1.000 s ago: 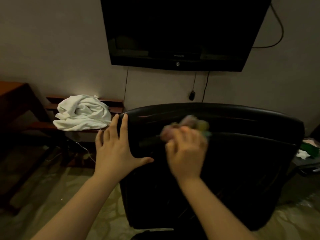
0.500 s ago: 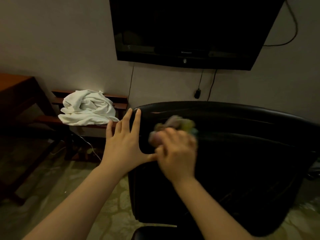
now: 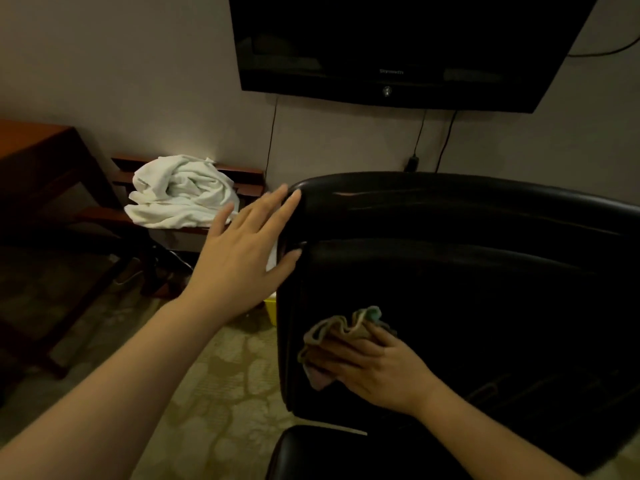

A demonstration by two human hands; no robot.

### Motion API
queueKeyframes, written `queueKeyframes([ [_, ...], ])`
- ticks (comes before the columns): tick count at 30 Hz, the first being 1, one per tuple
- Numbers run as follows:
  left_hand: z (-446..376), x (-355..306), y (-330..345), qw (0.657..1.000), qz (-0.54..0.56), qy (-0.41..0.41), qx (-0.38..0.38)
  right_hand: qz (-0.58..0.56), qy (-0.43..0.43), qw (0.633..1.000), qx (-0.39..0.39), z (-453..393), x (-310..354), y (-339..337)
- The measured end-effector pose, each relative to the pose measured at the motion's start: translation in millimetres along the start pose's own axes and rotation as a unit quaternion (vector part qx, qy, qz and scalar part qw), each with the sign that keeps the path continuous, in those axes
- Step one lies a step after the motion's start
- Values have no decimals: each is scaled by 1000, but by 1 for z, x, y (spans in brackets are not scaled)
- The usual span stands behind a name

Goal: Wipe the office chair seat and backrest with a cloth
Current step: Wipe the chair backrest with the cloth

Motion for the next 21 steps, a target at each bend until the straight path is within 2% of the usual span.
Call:
queueKeyframes([
  [1, -5, -3, 2, 1000, 9, -5, -5, 12, -4, 1000, -4, 0, -6, -5],
  [2, -13, -6, 3, 1000, 26, -15, -6, 24, 30, 999, -25, -6, -18, -16],
  [3, -21, -9, 5, 999, 46, -26, -4, 35, 109, 992, -59, -15, -36, -28],
  [5, -40, -18, 12, 996, 79, -32, 11, 36, 289, 949, -117, -29, -72, -43],
  [6, -47, -26, 16, 995, 88, -26, 28, 23, 325, 938, -116, -35, -78, -42],
  [7, -54, -34, 20, 994, 95, -19, 45, 20, 303, 948, -96, -38, -71, -36],
  [9, -63, -46, 25, 991, 120, -12, 56, 12, 154, 988, 0, -28, -27, -3],
  [11, -67, -52, 26, 989, 140, -14, 37, -5, 22, 993, 114, 2, 19, 24],
  [12, -68, -55, 26, 990, 139, -12, 25, -14, -3, 991, 136, 16, 27, 26],
  [13, -68, -58, 27, 991, 136, -9, 15, -11, -5, 993, 121, 23, 24, 22],
  [14, -66, -62, 28, 991, 136, -9, 7, 2, 20, 997, 80, 24, 11, 12],
  [15, -63, -67, 29, 990, 142, -10, -1, 19, 85, 996, 32, 22, -8, -2],
  [16, -62, -71, 31, 988, 152, -15, -8, 40, 186, 982, -13, 20, -32, -19],
  [18, -60, -78, 35, 985, 167, -34, -12, 54, 364, 927, -77, 16, -64, -41],
  [19, -59, -81, 37, 985, 168, -46, -10, 55, 391, 915, -84, 11, -66, -43],
  [20, -60, -82, 38, 985, 164, -56, -9, 46, 362, 929, -64, 8, -58, -35],
  [21, -61, -82, 39, 986, 156, -64, -8, 32, 293, 955, -19, 11, -39, -18],
])
Point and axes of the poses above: each hand's wrist, its own z-axis away from the middle knuckle, its own y-axis out of the palm, x = y × z, the point moved 3 cm from there along -z, towards the middle knuckle, and after that the axes turned 15 degrees about -y, right-handed, at the moved point
